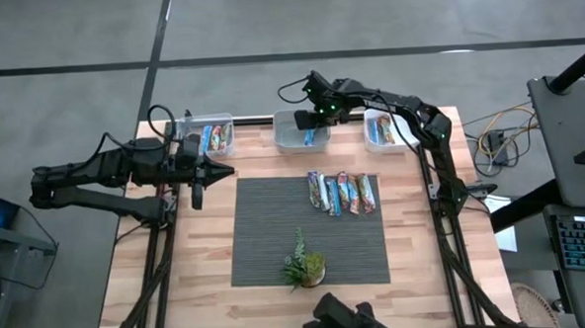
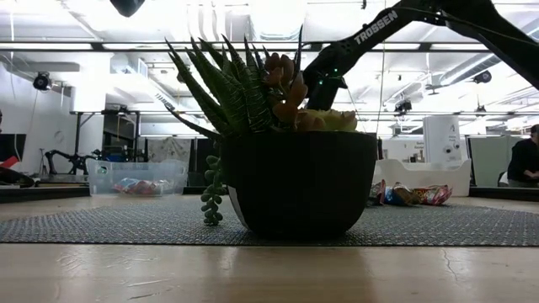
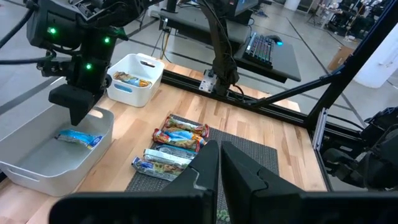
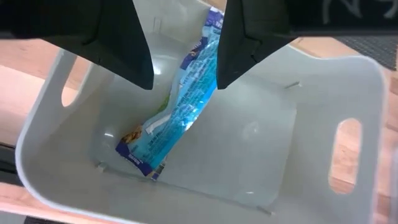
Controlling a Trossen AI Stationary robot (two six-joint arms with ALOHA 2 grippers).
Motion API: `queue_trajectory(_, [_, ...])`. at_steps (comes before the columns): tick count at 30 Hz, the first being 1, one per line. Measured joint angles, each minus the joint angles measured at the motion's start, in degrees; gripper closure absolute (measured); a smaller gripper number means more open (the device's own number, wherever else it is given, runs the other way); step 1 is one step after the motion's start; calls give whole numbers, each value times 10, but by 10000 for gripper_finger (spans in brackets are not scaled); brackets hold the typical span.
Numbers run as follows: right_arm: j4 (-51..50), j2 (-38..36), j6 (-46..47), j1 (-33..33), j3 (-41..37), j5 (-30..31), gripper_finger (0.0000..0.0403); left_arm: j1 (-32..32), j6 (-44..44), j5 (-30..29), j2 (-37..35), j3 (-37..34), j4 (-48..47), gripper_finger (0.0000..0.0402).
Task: Pick and place Granola Bars by type
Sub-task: Put the red granola bar into the transparent bin
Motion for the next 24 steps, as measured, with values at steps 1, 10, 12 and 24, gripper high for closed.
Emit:
queue_trajectory(1, [0, -3, -1, 0, 0, -2, 239, 0, 0, 0, 0, 0, 0, 402])
queue_trajectory(10, [-3, -52, -33, 10, 1, -28, 270, 0, 0, 0, 0, 0, 0, 402])
queue_trajectory(12, [-2, -70, -41, 14, 1, -30, 280, 0, 0, 0, 0, 0, 0, 402])
queue_trajectory(24, [2, -183, -104, 46, 1, -25, 355, 0, 1, 0, 0, 0, 2, 402])
